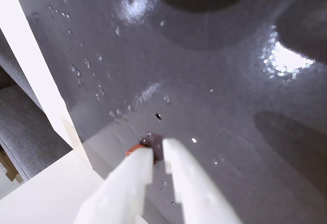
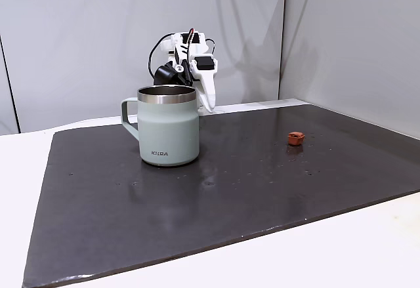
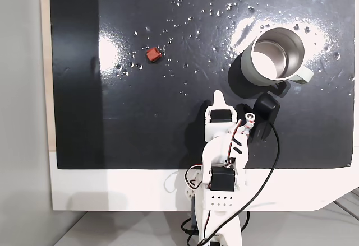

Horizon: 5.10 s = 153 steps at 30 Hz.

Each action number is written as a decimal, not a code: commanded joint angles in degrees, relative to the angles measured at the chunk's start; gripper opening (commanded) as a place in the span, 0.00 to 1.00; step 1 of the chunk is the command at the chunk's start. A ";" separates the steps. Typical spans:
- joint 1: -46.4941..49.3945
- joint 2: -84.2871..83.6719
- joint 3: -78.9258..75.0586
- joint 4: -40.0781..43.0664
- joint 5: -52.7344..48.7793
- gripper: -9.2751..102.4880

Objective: Grasp a cube and put it in the cup.

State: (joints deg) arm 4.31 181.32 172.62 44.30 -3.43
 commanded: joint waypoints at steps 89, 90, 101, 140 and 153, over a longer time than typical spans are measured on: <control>-26.19 -112.24 -125.42 43.24 4.39 0.08; -26.54 -113.12 -126.04 43.68 3.87 0.08; -28.04 -114.79 -127.44 45.00 2.81 0.10; -25.40 -137.81 -147.13 53.09 3.52 0.31; -28.92 -143.96 -151.87 54.76 0.97 0.29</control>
State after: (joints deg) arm -24.17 36.65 23.99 98.44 -1.85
